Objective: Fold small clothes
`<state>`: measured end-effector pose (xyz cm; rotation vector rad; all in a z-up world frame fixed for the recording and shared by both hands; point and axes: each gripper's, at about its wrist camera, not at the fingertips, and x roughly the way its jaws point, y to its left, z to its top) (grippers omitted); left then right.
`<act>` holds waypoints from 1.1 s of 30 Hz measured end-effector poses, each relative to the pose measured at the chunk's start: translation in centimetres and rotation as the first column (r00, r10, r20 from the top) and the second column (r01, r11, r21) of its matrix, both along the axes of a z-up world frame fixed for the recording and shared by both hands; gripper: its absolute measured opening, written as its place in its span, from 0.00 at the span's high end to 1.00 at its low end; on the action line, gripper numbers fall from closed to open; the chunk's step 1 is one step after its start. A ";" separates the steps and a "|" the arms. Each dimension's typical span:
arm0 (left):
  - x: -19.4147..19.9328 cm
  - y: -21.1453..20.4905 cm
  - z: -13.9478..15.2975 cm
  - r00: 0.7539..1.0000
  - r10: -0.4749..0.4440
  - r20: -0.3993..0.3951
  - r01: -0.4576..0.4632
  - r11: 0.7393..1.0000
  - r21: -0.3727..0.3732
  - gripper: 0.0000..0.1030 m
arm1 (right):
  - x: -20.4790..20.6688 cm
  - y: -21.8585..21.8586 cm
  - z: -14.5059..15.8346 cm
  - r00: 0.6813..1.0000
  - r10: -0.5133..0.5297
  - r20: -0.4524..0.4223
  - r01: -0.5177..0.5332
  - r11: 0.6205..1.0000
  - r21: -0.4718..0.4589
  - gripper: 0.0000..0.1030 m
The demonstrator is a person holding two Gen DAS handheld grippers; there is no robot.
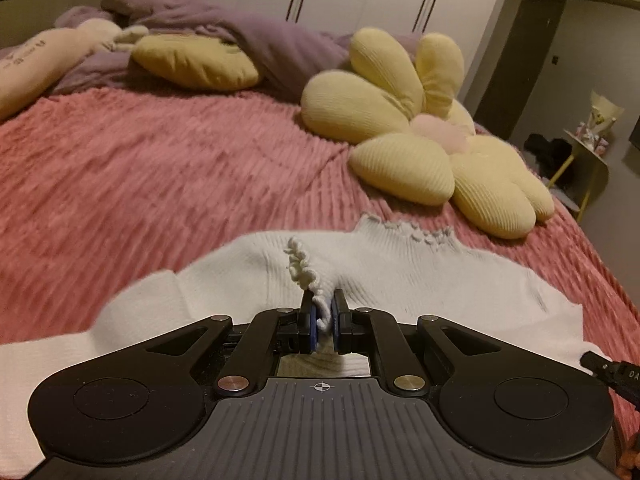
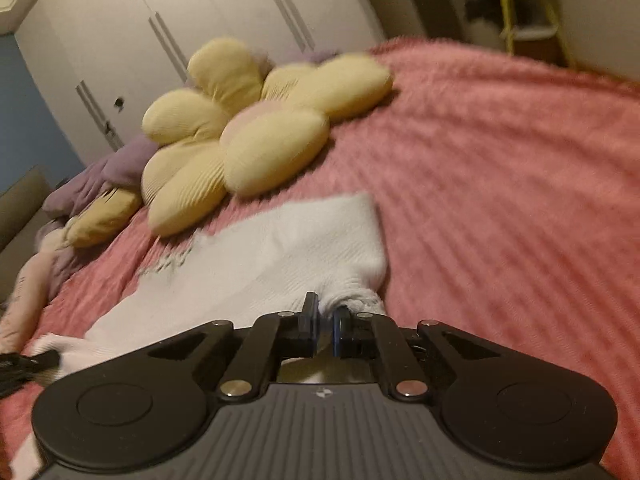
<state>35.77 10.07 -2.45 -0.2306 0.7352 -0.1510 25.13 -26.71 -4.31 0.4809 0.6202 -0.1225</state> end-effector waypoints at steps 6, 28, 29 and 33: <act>0.4 -0.3 -3.2 0.985 0.007 -0.170 0.004 0.998 0.063 0.80 | 0.4 0.3 -1.2 0.997 0.037 -0.071 -0.041 0.998 -0.051 0.92; -1.0 -1.3 -2.0 0.980 0.010 -0.196 0.005 0.997 0.077 0.59 | 4.3 6.6 0.5 0.948 0.242 -0.208 -0.300 0.898 -0.322 0.78; -1.1 -1.3 -2.1 0.982 0.012 -0.189 0.007 0.995 0.098 0.59 | 4.4 6.3 0.1 0.947 0.241 -0.212 -0.302 0.894 -0.332 0.82; -0.9 -0.5 -3.0 0.979 0.027 -0.201 0.002 0.990 0.141 0.64 | 4.7 6.2 -0.5 0.950 0.233 -0.206 -0.304 0.839 -0.451 0.98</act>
